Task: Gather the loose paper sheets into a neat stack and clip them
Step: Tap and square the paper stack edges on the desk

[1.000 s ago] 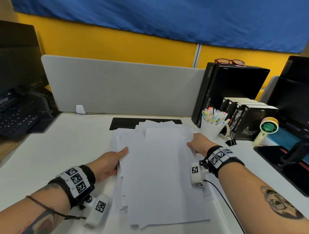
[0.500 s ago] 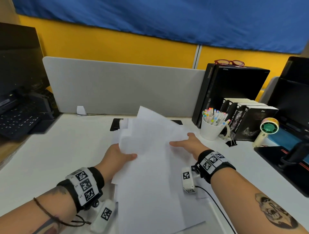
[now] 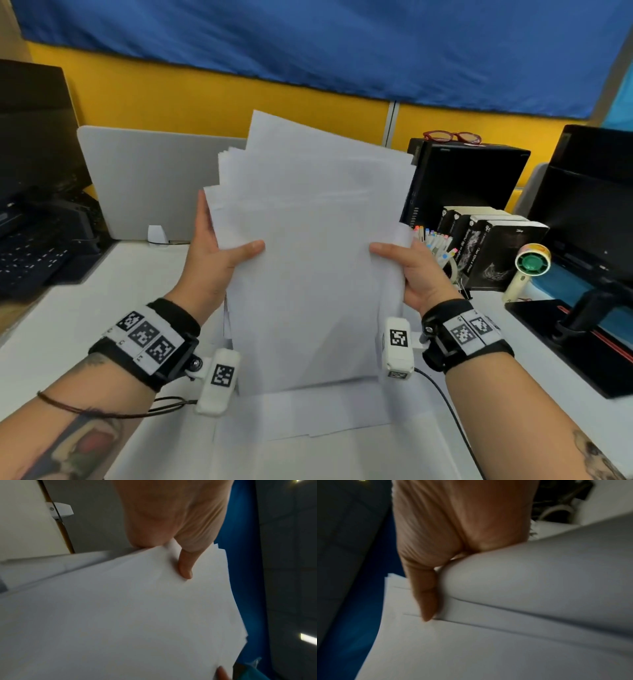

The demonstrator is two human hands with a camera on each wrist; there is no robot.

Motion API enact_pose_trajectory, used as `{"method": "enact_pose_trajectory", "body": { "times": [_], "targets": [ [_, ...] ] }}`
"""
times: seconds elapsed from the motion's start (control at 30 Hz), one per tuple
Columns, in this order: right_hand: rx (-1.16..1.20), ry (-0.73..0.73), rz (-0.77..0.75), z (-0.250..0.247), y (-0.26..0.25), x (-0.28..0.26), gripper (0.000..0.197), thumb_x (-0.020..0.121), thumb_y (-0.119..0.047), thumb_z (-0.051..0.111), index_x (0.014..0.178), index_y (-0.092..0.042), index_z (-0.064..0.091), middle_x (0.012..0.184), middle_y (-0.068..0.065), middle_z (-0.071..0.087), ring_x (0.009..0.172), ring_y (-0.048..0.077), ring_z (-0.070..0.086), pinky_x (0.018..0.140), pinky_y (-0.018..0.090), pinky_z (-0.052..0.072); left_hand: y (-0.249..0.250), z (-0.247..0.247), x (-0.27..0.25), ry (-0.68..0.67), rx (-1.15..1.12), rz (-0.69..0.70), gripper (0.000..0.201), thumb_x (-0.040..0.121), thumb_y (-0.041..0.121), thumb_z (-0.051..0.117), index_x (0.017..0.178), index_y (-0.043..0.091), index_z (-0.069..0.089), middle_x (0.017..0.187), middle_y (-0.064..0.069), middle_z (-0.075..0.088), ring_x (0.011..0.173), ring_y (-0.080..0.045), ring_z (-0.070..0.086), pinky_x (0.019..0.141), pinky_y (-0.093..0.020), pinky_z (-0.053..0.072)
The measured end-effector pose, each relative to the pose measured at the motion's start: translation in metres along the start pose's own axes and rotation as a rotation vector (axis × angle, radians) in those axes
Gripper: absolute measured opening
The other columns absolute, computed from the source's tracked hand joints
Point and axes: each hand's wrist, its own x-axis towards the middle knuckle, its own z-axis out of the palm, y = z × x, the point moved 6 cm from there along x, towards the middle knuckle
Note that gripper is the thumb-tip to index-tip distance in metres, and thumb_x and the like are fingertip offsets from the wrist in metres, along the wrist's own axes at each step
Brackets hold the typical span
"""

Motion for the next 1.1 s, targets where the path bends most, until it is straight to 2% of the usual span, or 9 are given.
{"method": "enact_pose_trajectory", "body": {
  "times": [0.13,0.27,0.37,0.5,0.6,0.77,0.9,1.03,1.1],
  "targets": [
    [-0.137,0.091,-0.098,-0.008,-0.013,0.000,0.049,0.076,0.012,0.073,0.123,0.005,0.064,0.116,0.023,0.071,0.107,0.039,0.069,0.095,0.053,0.055,0.004,-0.003,0.000,-0.035,0.026,-0.070,0.054,0.077,-0.007,0.079,0.125,0.014,0.068,0.122,-0.007,0.076,0.114,-0.027,0.073,0.097,-0.047,0.060],
    [-0.234,0.122,-0.091,-0.007,-0.005,-0.009,0.040,0.081,0.007,0.074,0.120,0.004,0.066,0.113,0.021,0.073,0.103,0.037,0.071,0.095,0.055,0.055,0.001,-0.008,-0.001,-0.088,0.148,-0.047,0.064,0.065,-0.003,0.091,0.123,0.010,0.070,0.121,-0.006,0.077,0.113,-0.024,0.073,0.096,-0.040,0.060],
    [-0.290,0.134,-0.107,-0.005,-0.001,-0.010,0.036,0.084,0.003,0.075,0.119,0.000,0.068,0.113,0.018,0.074,0.105,0.035,0.071,0.097,0.056,0.054,0.001,-0.001,-0.003,-0.075,0.112,-0.027,0.053,0.071,-0.005,0.085,0.120,0.011,0.070,0.117,-0.004,0.078,0.110,-0.022,0.074,0.089,-0.032,0.062],
    [-0.301,0.184,-0.157,-0.003,-0.017,-0.012,0.030,0.084,-0.001,0.076,0.113,-0.007,0.071,0.108,0.012,0.076,0.100,0.030,0.074,0.091,0.049,0.058,0.016,0.013,0.006,-0.030,0.103,0.038,0.036,0.080,-0.005,0.080,0.104,0.021,0.073,0.100,0.012,0.081,0.096,-0.007,0.076,0.081,-0.020,0.060],
    [-0.309,0.220,-0.204,-0.005,-0.025,-0.013,0.027,0.082,-0.002,0.078,0.105,-0.016,0.073,0.104,0.006,0.078,0.098,0.026,0.074,0.084,0.041,0.061,0.022,0.016,0.013,-0.044,0.100,0.054,0.036,0.082,-0.002,0.081,0.106,0.023,0.073,0.102,0.012,0.081,0.099,-0.008,0.076,0.081,-0.020,0.061],
    [-0.352,0.213,-0.081,-0.023,0.011,-0.016,0.035,0.084,-0.005,0.078,0.117,-0.010,0.070,0.109,0.010,0.076,0.103,0.031,0.072,0.094,0.057,0.055,-0.031,0.001,-0.010,-0.114,0.245,-0.135,0.058,0.064,0.004,0.093,0.117,0.015,0.072,0.110,0.004,0.080,0.102,-0.014,0.076,0.086,-0.030,0.063],
    [-0.561,0.095,0.000,-0.016,0.021,-0.014,0.035,0.093,-0.029,0.066,0.127,-0.023,0.058,0.121,0.006,0.070,0.112,0.028,0.067,0.100,0.053,0.052,-0.057,-0.001,-0.024,-0.072,0.178,-0.186,0.059,0.064,0.006,0.091,0.119,0.011,0.071,0.107,0.003,0.081,0.100,-0.015,0.077,0.077,-0.024,0.063],
    [-1.106,0.217,-0.072,-0.016,-0.040,-0.006,0.018,0.098,-0.023,0.058,0.114,-0.015,0.055,0.108,0.008,0.064,0.098,0.027,0.062,0.090,0.049,0.053,-0.047,0.002,-0.012,-0.109,0.155,-0.198,0.047,0.071,0.002,0.088,0.115,0.010,0.074,0.110,-0.002,0.081,0.103,-0.020,0.077,0.081,-0.028,0.063],
    [-1.100,0.319,-0.245,-0.009,-0.087,-0.009,0.009,0.097,-0.018,0.058,0.104,-0.017,0.063,0.098,0.007,0.064,0.089,0.021,0.060,0.079,0.040,0.052,-0.042,0.003,-0.009,-0.146,0.166,-0.203,0.046,0.072,0.000,0.087,0.115,0.011,0.074,0.111,-0.003,0.080,0.105,-0.021,0.076,0.086,-0.033,0.062]
  ]
}}
